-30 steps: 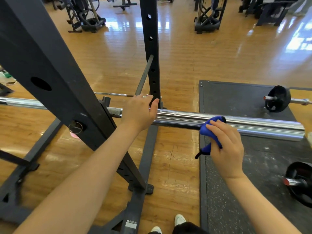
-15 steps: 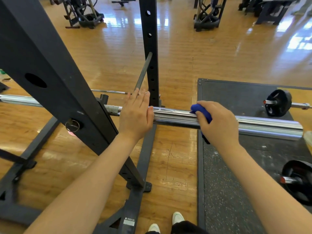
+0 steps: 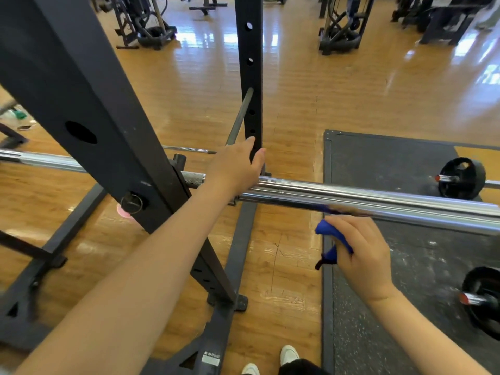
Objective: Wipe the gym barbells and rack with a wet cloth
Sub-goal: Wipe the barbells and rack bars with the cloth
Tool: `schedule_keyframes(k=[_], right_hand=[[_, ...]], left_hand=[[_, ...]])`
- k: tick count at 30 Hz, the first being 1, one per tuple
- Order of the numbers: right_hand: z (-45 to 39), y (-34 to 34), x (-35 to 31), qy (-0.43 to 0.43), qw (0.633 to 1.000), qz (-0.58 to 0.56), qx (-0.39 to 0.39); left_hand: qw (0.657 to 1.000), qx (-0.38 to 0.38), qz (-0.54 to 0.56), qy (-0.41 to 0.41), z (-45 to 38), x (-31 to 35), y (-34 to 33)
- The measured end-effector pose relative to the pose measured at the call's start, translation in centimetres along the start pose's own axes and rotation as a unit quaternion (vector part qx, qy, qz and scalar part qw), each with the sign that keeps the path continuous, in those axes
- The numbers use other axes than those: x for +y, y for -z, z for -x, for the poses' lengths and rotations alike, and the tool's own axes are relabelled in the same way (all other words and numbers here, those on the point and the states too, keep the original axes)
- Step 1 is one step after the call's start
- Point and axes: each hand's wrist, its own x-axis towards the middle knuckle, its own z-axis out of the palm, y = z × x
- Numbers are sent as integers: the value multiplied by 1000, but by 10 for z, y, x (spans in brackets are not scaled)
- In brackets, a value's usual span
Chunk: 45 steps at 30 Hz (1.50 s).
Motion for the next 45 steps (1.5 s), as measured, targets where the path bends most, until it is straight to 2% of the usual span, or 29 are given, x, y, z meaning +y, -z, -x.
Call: schedule_keyframes(k=[6, 7, 9, 12, 17, 20, 24, 26, 28, 31, 36, 41, 45], right_hand=[[-43, 22, -4, 4, 994, 36, 105], [-50, 21, -2, -10, 994, 51, 101], [-61, 15, 0, -58, 995, 77, 39], [-60, 4, 3, -91, 990, 91, -58], [-49, 7, 9, -78, 988, 86, -103], [-40, 2, 5, -78, 990, 94, -74], [-22, -4, -15, -50, 994, 71, -58], [-19, -2, -21, -61, 995, 55, -64], [-26, 6, -19, -65, 996, 43, -36], [-54, 16, -9, -58, 995, 76, 5], [-66, -2, -1, -35, 992, 113, -44], [-44, 0, -7, -33, 993, 106, -33], [-30, 4, -11, -18, 995, 93, -25]], left_hand=[[992, 113, 15, -51, 8, -4, -2], [988, 139, 0, -73, 12, -4, -2], [977, 175, -45, -111, 25, -7, -10], [975, 157, -92, -131, 44, -16, -25], [974, 149, -105, -136, 40, -18, -27], [979, 123, -107, -125, 36, -15, -21], [993, -1, -90, -79, 23, -3, 0], [995, -26, -77, -65, 15, -3, 2], [994, 11, -77, -73, 19, -2, 3], [981, 133, -90, -107, 35, -10, -11], [979, 124, -123, -106, 47, -12, -27], [984, 92, -113, -103, 35, -11, -22], [988, -19, -140, -69, 23, -2, -5]])
